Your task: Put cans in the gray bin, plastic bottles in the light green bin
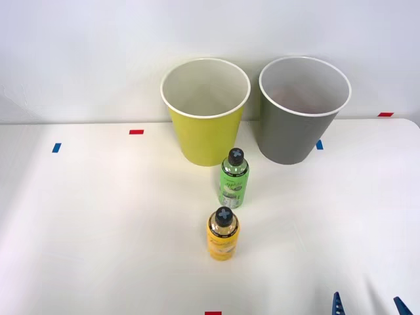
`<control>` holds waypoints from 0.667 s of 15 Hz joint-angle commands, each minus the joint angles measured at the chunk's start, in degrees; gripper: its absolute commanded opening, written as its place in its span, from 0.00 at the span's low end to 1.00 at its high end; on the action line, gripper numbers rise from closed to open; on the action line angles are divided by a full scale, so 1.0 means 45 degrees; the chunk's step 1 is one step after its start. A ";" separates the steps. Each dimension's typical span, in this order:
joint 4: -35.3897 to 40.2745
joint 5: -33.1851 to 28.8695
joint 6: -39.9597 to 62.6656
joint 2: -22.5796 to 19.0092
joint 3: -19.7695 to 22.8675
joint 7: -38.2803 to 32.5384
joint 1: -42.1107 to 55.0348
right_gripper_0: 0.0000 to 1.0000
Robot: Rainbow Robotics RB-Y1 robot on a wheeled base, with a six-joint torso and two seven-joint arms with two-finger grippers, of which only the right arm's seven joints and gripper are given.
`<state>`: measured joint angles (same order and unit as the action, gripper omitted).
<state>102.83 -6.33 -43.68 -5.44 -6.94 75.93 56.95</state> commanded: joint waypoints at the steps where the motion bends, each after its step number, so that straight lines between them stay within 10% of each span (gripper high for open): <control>1: -0.0001 0.0000 0.0000 -0.0001 -0.0002 0.0001 0.0000 1.00; 10: -0.0001 0.0000 0.0000 -0.0001 -0.0002 0.0001 0.0000 1.00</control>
<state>102.83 -6.33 -43.68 -5.45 -6.94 75.93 56.95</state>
